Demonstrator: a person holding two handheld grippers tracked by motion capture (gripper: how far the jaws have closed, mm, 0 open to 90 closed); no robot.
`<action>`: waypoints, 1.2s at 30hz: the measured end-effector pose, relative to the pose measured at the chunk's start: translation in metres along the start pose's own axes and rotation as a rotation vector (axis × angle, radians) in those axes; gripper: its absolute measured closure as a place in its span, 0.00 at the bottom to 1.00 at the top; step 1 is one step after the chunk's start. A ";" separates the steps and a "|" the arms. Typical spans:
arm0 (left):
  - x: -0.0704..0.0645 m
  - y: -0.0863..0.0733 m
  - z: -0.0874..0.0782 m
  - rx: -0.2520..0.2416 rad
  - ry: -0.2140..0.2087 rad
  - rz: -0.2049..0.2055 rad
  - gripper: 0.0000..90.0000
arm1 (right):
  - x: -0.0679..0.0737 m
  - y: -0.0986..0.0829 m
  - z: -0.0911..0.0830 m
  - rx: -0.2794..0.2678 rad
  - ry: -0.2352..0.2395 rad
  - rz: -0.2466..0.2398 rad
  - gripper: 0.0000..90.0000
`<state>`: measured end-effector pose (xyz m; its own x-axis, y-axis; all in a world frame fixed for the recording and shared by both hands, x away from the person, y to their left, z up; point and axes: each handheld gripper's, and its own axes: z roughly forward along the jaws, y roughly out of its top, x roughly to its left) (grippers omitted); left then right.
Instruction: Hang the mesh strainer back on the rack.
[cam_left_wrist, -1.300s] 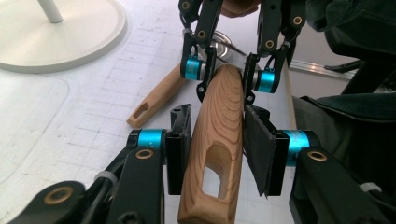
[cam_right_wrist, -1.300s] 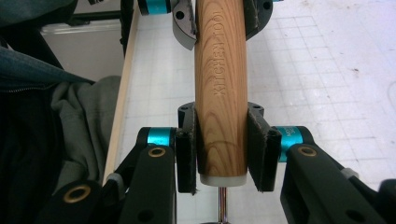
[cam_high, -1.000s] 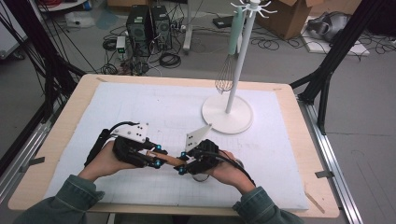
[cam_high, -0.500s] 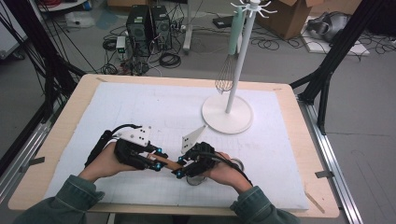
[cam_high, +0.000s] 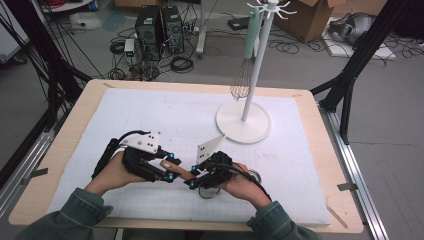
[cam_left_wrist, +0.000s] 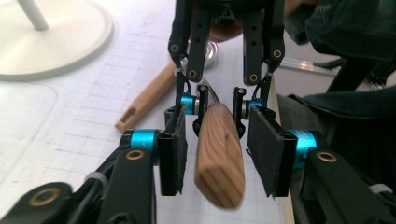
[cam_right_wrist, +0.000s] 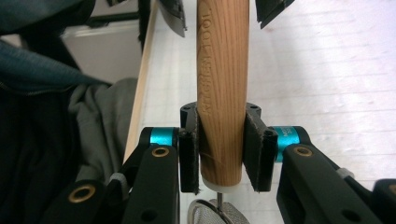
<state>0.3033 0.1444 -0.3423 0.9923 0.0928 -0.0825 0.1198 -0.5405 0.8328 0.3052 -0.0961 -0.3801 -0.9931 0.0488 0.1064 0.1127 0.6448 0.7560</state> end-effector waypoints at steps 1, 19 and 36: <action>0.000 0.000 -0.001 -0.008 0.007 -0.001 0.61 | 0.000 0.000 -0.002 -0.013 -0.010 -0.001 0.78; 0.006 0.006 -0.007 -0.075 0.034 -0.036 0.75 | 0.008 0.006 -0.005 -0.166 -0.140 0.050 0.78; 0.005 0.011 -0.010 -0.107 -0.034 -0.030 0.80 | 0.009 0.009 -0.003 -0.200 -0.073 0.047 0.79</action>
<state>0.3093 0.1469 -0.3281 0.9891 0.0779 -0.1249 0.1466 -0.4455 0.8832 0.2973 -0.0924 -0.3705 -0.9855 0.1348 0.1028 0.1554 0.4766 0.8653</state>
